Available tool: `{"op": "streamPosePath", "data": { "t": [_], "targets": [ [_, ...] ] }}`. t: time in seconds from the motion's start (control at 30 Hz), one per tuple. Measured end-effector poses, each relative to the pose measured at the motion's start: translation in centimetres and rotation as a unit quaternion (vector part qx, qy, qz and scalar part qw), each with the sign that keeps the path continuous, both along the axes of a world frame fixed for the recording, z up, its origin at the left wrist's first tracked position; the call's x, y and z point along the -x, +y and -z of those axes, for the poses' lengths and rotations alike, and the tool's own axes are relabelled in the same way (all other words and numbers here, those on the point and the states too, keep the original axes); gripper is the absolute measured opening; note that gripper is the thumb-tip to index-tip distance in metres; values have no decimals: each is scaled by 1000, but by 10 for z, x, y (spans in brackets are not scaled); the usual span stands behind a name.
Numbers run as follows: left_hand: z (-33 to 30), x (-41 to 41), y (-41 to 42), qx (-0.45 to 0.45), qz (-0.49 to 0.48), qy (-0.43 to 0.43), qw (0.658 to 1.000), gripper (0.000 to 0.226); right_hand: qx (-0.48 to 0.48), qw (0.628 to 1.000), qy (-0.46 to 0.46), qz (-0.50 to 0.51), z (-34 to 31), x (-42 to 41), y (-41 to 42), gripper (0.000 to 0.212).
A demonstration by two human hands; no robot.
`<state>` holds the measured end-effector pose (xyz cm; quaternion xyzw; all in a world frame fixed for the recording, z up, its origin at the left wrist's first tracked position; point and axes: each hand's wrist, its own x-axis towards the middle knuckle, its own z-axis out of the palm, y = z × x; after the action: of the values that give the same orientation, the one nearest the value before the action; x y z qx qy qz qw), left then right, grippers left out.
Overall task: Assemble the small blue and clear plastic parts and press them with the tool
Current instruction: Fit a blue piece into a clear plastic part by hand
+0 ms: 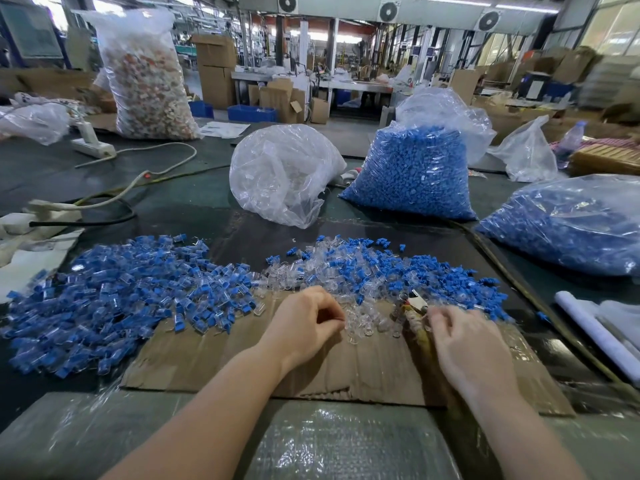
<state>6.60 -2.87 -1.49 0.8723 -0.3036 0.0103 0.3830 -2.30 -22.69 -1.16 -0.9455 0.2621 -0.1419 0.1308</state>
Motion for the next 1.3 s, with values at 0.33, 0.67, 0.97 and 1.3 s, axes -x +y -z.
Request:
{"op": "streamPosePath", "data": {
  "t": [0.33,0.67,0.97,1.3],
  "targets": [
    [14,4,-7,135,-69,103,983,15,59,988,74,121,-17,-9,-33,4],
    [15,5,-6,166,-73,119,976,12,59,995,-79,-8,-27,-12,-6,11],
    [18,5,-4,195,-81,125,969,16,-11,981,-97,-169,-7,-18,77,12],
    [18,8,-4,199,-67,119,970,20,-42,989,-65,-126,17,-25,83,16]
  ]
}}
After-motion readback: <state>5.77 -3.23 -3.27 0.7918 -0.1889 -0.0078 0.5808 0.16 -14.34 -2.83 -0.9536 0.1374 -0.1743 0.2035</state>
